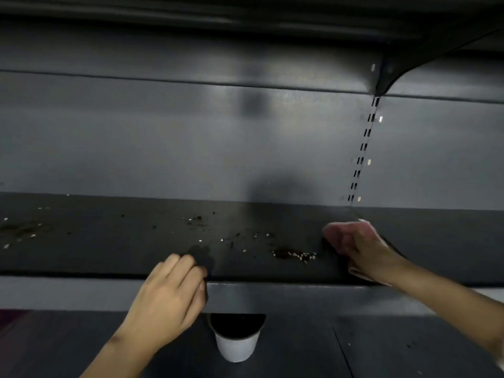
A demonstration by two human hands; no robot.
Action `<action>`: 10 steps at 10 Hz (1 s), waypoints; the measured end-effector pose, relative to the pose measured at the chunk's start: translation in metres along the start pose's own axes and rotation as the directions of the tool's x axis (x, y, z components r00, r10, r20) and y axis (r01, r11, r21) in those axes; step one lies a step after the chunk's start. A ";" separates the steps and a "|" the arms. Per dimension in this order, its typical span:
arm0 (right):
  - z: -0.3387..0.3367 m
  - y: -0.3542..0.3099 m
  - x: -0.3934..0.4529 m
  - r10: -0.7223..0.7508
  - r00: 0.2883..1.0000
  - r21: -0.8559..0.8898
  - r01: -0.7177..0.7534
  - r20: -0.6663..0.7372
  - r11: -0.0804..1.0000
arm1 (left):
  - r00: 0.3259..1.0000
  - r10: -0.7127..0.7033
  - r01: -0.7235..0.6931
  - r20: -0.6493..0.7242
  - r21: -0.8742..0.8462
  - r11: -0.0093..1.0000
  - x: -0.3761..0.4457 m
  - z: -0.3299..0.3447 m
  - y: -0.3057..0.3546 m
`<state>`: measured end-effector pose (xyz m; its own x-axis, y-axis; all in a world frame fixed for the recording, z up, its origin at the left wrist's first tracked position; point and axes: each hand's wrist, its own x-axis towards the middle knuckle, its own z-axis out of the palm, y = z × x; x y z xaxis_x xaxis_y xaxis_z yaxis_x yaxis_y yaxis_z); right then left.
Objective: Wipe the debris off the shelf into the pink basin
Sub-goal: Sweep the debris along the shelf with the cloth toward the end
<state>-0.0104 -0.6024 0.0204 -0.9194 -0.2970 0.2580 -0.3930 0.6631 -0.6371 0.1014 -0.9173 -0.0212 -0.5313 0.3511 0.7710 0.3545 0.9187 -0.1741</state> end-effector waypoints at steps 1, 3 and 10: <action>0.035 -0.047 0.003 0.026 1.000 0.042 -0.026 -0.004 0.999 | 1.000 0.001 -0.002 -0.012 -0.086 0.996 -0.004 -0.002 -0.008; 0.113 -0.119 0.025 0.206 0.979 -0.174 -0.201 0.012 0.964 | 0.996 0.089 -0.090 -0.012 -0.103 0.991 -0.002 -0.007 -0.015; 0.156 -0.173 0.047 0.328 0.944 0.223 -0.330 0.045 0.918 | 0.996 0.048 -0.052 -0.070 -0.054 0.997 -0.008 -0.003 -0.030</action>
<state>0.0176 -0.8381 0.0291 -0.9956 -0.0935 0.0019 -0.0536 0.5533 -0.8312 0.0973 -0.9483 -0.0197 -0.4582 0.3812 0.8029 0.4225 0.8882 -0.1806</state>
